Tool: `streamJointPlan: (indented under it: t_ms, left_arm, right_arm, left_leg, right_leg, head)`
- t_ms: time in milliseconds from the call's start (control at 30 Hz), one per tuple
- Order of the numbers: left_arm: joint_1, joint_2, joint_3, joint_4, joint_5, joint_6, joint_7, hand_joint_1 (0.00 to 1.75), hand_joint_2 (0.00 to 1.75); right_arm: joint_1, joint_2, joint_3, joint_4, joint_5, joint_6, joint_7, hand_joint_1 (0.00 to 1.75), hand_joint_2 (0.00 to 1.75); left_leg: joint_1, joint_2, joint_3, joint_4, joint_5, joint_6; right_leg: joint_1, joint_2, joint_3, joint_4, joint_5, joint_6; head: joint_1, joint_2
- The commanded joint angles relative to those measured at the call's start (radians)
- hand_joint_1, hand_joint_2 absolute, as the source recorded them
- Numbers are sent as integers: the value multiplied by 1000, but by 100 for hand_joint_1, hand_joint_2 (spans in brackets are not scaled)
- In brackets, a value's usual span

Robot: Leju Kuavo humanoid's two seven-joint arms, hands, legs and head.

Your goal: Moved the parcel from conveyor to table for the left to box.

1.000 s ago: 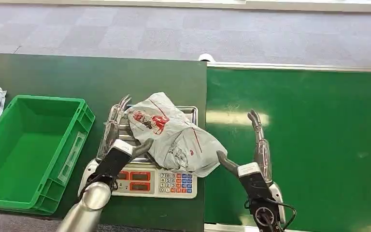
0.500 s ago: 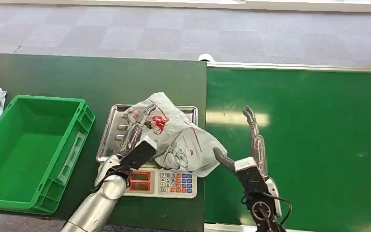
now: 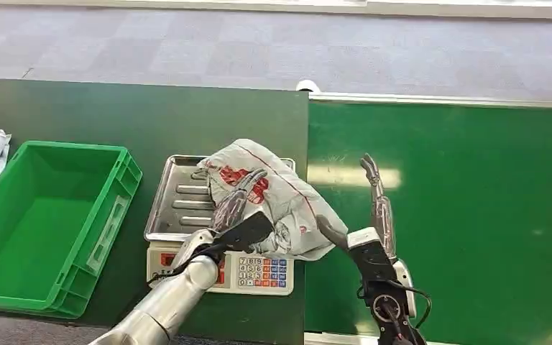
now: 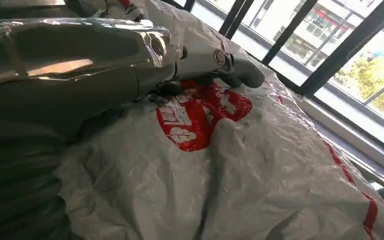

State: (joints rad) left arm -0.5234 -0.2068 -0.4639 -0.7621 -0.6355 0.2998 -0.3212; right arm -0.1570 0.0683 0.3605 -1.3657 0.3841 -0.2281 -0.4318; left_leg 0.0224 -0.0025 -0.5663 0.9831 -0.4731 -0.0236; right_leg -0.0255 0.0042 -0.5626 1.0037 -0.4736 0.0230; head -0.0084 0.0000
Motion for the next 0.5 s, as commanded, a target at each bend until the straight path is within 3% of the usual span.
streamJointPlan:
  t_ms: [33, 500]
  left_arm:
    - [-46, -21, -80, 209, -19, -54, -1, 168, 175]
    - [-62, -28, -54, 236, 19, -71, -23, 173, 175]
  right_arm:
    - [-6, -4, -6, 30, 5, -5, 3, 0, 175]
    - [-16, 10, -23, 46, 18, 13, 8, 0, 175]
  left_leg:
    - [0, -2, 2, -1, 0, 1]
    - [-1, -2, 5, -2, 1, 2]
  right_leg:
    - [0, -2, 2, -1, 0, -1]
    - [0, -3, 6, -2, 1, -2]
  head:
    - [0, 0]
    - [0, 0]
